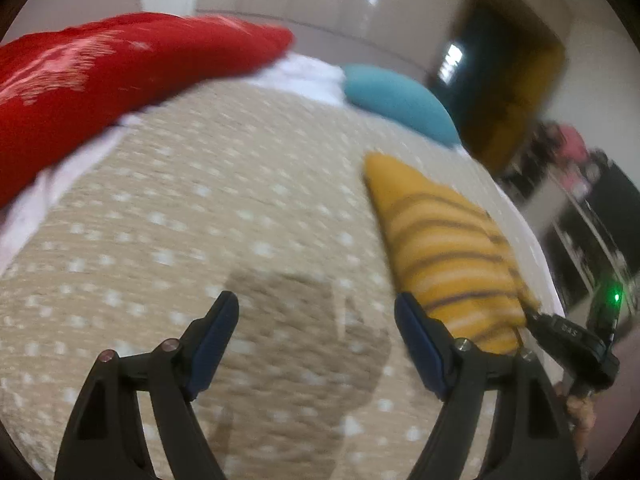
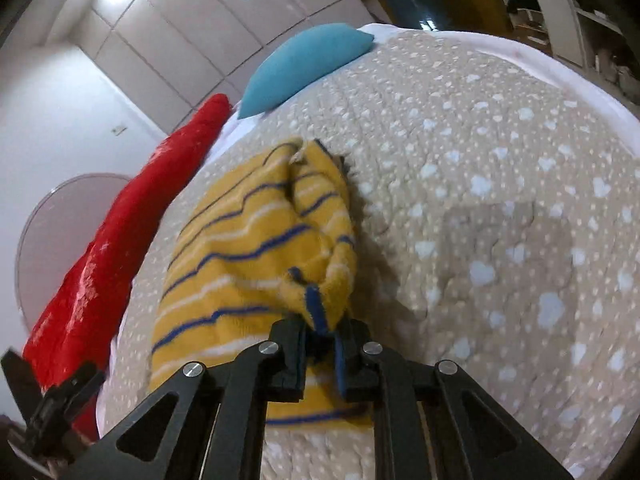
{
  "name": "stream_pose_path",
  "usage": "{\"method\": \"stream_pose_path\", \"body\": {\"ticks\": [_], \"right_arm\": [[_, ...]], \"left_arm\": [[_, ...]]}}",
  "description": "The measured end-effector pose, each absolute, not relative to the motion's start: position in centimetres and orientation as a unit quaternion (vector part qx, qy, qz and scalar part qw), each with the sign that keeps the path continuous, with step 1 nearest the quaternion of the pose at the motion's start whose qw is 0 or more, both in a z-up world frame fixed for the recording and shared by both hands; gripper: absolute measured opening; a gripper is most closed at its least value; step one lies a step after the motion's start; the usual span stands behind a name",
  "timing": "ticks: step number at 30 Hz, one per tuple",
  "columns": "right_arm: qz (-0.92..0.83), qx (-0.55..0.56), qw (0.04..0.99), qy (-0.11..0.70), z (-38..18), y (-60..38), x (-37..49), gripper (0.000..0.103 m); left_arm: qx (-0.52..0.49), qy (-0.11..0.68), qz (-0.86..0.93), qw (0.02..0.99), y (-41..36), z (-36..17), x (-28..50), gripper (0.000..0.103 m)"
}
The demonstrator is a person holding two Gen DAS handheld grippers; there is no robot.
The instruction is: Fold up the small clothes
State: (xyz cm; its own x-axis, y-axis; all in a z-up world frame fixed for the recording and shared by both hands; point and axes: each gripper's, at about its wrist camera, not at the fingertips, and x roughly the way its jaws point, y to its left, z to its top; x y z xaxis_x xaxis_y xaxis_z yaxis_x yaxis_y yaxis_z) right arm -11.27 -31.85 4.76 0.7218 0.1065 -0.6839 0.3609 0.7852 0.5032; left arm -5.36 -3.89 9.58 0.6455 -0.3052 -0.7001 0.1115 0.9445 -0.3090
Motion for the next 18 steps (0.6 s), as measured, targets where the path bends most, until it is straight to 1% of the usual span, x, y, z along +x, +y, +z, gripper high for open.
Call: {"method": "stream_pose_path", "body": {"ticks": [6, 10, 12, 14, 16, 17, 18], "right_arm": [[-0.02, 0.336, 0.873, 0.353, 4.9, -31.0, -12.1, 0.008], [0.005, 0.359, 0.872, 0.334, 5.5, -31.5, -14.4, 0.007], [0.009, 0.365, 0.871, 0.328, 5.5, -31.6, -15.2, 0.007], [0.001, 0.368, 0.869, 0.331, 4.8, -31.9, -16.0, 0.007], [-0.001, 0.357, 0.869, 0.343, 4.1, -32.0, -16.2, 0.009], [-0.004, 0.355, 0.868, 0.346, 3.8, -32.0, -16.4, 0.013], [-0.011, 0.355, 0.867, 0.349, 3.5, -32.3, -16.7, 0.014]], "left_arm": [[-0.091, 0.417, -0.15, 0.892, -8.7, 10.4, -3.7, 0.079], [-0.062, 0.4, -0.183, 0.896, -12.3, 12.1, -2.2, 0.079], [-0.046, 0.392, -0.197, 0.897, -13.9, 12.2, -1.6, 0.079], [-0.029, 0.398, -0.207, 0.893, -15.6, 11.2, -1.1, 0.079], [-0.017, 0.425, -0.208, 0.881, -16.8, 9.1, -0.4, 0.079], [-0.011, 0.452, -0.201, 0.869, -17.2, 7.2, 0.3, 0.083], [-0.009, 0.473, -0.192, 0.86, -17.2, 5.6, 0.7, 0.086]]}}
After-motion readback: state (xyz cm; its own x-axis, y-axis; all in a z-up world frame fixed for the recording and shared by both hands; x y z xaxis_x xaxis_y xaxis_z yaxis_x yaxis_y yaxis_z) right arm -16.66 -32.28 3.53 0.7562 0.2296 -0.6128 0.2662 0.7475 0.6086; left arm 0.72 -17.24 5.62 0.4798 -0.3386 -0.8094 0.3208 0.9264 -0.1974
